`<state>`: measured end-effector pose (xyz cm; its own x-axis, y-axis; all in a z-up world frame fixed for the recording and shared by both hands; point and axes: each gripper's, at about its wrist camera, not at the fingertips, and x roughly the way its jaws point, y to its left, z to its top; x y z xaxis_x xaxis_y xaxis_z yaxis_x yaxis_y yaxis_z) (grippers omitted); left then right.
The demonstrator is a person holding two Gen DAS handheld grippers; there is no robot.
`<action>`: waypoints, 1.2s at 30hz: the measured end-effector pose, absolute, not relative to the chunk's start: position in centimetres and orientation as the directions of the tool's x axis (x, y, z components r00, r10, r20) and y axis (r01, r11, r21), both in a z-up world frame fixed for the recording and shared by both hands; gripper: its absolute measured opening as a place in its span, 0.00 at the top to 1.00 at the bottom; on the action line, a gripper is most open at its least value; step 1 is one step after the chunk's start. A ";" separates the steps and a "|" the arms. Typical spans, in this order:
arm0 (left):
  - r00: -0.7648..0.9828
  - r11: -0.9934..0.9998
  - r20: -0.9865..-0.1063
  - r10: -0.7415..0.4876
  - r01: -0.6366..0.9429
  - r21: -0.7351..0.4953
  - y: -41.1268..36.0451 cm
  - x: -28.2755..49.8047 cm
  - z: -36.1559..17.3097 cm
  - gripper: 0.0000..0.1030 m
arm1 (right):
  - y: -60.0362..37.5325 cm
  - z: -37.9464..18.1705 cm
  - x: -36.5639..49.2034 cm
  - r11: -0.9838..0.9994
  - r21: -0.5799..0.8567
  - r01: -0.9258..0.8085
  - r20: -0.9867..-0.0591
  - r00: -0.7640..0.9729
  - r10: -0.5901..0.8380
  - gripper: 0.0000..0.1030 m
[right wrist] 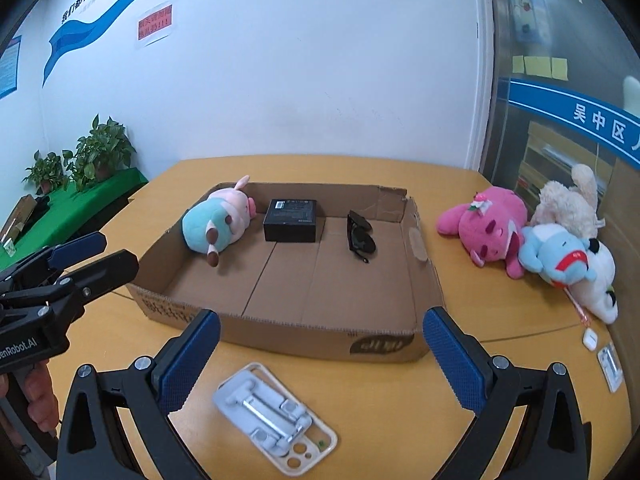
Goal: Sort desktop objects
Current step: 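Move the right gripper to the white folding phone stand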
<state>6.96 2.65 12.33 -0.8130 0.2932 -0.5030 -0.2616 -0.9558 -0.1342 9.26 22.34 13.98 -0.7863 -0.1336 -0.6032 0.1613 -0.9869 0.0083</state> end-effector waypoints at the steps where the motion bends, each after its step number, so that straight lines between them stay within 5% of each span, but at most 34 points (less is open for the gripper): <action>1: -0.809 -0.955 -0.507 0.297 -0.266 -0.135 2.8 7.1 12.2 0.23 | 22.3 13.8 9.4 -0.987 0.011 0.160 -0.605 -0.785 -0.134 0.00; 13: -0.754 -0.945 -0.573 0.319 -0.295 -0.138 3.4 6.6 9.4 0.23 | 23.9 11.6 10.4 -0.985 0.057 0.161 -0.626 -0.763 -0.161 0.00; 20: -0.599 -0.921 -0.714 0.362 -0.349 -0.174 3.6 5.2 2.8 0.24 | 25.6 3.7 10.2 -0.980 0.113 0.165 -0.767 -0.613 -0.192 0.00; 25: -0.472 -0.894 -0.787 0.397 -0.391 -0.217 4.1 4.1 -1.5 0.25 | 24.8 -2.0 10.0 -0.969 0.162 0.186 -0.852 -0.469 -0.233 0.17; 31: -0.424 -0.874 -0.794 0.436 -0.409 -0.262 4.2 3.0 -3.1 0.25 | 24.4 -3.4 10.0 -0.965 0.157 0.211 -0.856 -0.458 -0.240 0.17; 36: -0.377 -0.836 -0.777 0.504 -0.440 -0.329 4.8 1.6 -3.5 0.37 | 25.3 -3.4 9.4 -0.963 0.145 0.227 -0.854 -0.463 -0.238 0.17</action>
<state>1.64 4.79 -3.54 -0.3772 0.5043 -0.7768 -0.4398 -0.8357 -0.3289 9.41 25.31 -3.42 -0.4631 -0.2380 -0.8538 0.2275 -0.9629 0.1450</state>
